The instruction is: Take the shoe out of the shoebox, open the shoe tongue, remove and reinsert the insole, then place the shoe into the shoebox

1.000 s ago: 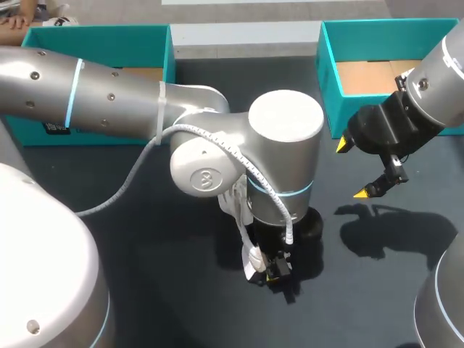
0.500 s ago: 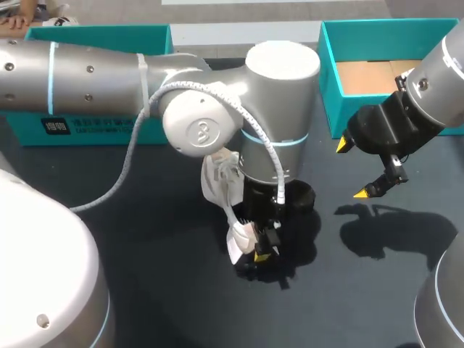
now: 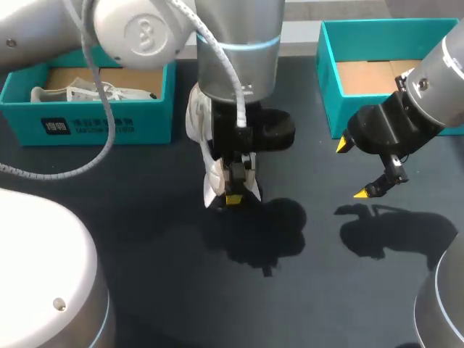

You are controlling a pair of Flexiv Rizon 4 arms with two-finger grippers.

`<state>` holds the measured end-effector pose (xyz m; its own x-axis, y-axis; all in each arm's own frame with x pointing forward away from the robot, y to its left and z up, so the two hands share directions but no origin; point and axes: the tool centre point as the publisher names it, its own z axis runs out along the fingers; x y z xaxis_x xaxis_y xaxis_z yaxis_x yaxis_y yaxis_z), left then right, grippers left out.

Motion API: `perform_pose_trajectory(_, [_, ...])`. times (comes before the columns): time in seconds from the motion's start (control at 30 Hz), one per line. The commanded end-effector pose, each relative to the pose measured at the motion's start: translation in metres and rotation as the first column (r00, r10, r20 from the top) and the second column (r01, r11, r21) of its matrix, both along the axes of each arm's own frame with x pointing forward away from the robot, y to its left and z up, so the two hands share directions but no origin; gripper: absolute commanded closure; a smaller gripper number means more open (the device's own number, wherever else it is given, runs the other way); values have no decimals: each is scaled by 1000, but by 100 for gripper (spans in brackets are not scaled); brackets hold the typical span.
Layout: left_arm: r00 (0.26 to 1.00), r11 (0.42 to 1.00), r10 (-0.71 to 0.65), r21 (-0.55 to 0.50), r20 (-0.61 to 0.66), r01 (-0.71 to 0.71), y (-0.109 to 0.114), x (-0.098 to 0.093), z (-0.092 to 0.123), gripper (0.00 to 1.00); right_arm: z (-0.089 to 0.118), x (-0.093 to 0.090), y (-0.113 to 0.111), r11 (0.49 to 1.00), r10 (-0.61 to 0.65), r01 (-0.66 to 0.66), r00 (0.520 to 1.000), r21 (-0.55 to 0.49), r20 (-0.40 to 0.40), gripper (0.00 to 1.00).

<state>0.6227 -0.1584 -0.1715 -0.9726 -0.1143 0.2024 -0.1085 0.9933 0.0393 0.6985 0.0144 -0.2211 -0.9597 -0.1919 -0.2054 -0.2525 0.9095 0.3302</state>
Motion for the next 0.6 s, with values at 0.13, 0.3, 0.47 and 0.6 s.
perform_pose_trajectory(0.13, [1000,998,11,-69,1,-11,36,11,58,100,-1,0,1,1000,-2,2,1000,-3,1,0])
perform_pose_trajectory(0.3, [1000,998,11,-69,1,-11,36,11,58,100,-1,0,1,1000,-2,2,1000,-3,1,0])
perform_pose_trajectory(0.47, [1000,998,11,-69,1,-11,36,11,58,100,-1,0,1,1000,-2,2,1000,-3,1,0])
perform_pose_trajectory(0.6, [996,998,-15,-66,-92,9,54,23,53,100,-1,0,1,1000,-2,2,1000,-3,1,0])
